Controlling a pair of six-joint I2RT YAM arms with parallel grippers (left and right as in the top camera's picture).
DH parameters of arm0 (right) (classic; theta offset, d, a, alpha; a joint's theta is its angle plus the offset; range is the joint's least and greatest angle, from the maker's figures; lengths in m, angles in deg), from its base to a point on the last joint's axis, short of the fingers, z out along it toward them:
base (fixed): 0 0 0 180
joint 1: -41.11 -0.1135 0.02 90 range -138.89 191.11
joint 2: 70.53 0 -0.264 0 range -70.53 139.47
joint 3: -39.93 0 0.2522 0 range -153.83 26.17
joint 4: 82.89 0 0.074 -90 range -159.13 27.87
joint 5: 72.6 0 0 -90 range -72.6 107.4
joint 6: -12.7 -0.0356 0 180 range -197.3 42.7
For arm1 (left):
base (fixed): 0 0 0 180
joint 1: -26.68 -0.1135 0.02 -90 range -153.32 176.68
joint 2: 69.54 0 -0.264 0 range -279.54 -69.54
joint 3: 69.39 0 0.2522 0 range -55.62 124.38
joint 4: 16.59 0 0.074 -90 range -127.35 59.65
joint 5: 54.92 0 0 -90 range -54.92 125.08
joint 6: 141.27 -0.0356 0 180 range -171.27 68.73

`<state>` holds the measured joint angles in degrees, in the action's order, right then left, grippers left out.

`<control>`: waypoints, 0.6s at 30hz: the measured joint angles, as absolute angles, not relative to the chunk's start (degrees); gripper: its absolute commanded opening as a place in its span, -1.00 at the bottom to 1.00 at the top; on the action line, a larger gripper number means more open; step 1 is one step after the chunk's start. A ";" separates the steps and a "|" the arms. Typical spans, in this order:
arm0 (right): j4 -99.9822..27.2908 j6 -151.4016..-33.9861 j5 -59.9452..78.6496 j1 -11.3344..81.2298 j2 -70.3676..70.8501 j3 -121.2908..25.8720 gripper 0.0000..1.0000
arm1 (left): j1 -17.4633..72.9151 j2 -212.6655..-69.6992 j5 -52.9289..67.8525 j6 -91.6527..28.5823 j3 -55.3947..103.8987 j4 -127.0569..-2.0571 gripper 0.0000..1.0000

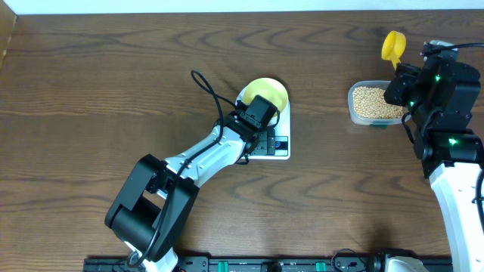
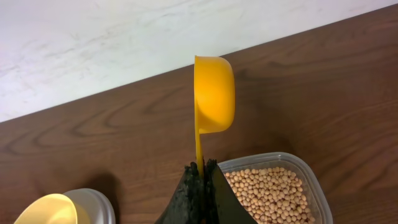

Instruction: Scoop item into bowl and weigh 50g on scale

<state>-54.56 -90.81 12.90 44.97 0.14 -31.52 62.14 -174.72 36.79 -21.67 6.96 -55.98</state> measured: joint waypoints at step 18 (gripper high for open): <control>-54.37 -90.81 12.90 44.97 0.14 -31.52 -0.97 | 62.16 -175.95 36.75 -21.64 8.34 -57.20 0.93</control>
